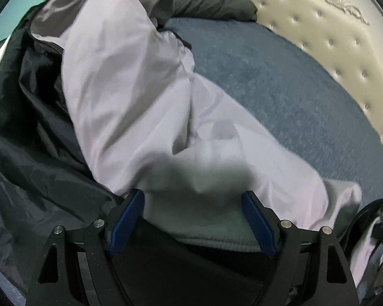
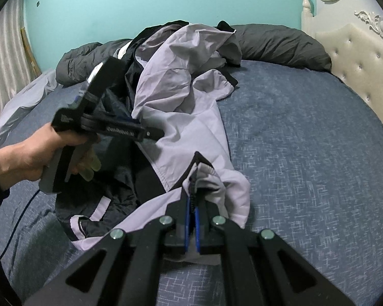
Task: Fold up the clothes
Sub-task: 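Close the left tool on the lavender jacket fabric beside the right tool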
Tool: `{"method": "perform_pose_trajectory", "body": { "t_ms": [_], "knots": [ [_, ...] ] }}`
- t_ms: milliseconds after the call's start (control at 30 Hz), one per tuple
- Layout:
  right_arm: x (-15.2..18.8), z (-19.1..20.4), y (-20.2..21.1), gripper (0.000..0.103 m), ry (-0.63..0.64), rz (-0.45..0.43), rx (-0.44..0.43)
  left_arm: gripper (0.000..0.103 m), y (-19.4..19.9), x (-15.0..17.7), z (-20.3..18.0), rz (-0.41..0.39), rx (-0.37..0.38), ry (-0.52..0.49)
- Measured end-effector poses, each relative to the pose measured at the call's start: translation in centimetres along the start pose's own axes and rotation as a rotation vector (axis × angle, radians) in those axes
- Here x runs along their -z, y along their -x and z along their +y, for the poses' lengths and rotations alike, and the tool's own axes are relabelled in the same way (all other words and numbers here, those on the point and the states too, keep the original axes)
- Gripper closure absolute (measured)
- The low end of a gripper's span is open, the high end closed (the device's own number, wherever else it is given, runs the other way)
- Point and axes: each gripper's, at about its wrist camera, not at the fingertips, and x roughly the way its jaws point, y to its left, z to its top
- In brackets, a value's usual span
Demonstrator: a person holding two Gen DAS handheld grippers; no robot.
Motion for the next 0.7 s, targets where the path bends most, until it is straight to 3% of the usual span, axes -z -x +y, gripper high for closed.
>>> {"method": "perform_pose_trajectory", "body": {
  "t_ms": [200,333,400,533,600,700],
  "knots": [
    [0.0,0.3,-0.2,0.100,0.012,0.005,-0.007,0.020,-0.3,1.2,0.6,0.022,-0.010,0.017],
    [0.1,0.5,-0.2,0.100,0.013,0.008,-0.010,0.024,0.3,2.0,1.2,0.011,0.030,0.028],
    [0.1,0.4,-0.2,0.100,0.008,0.008,-0.011,0.038,0.7,2.5,1.4,0.006,0.033,0.009],
    [0.1,0.3,-0.1,0.100,0.001,0.009,-0.014,0.057,1.8,3.1,1.7,-0.018,0.038,-0.008],
    [0.2,0.4,0.0,0.100,0.002,0.010,-0.013,0.092,2.7,3.3,2.0,-0.033,0.018,-0.012],
    [0.3,0.4,0.1,0.100,0.000,0.007,-0.013,0.096,3.4,3.6,2.7,-0.041,0.019,-0.007]
  ]
}}
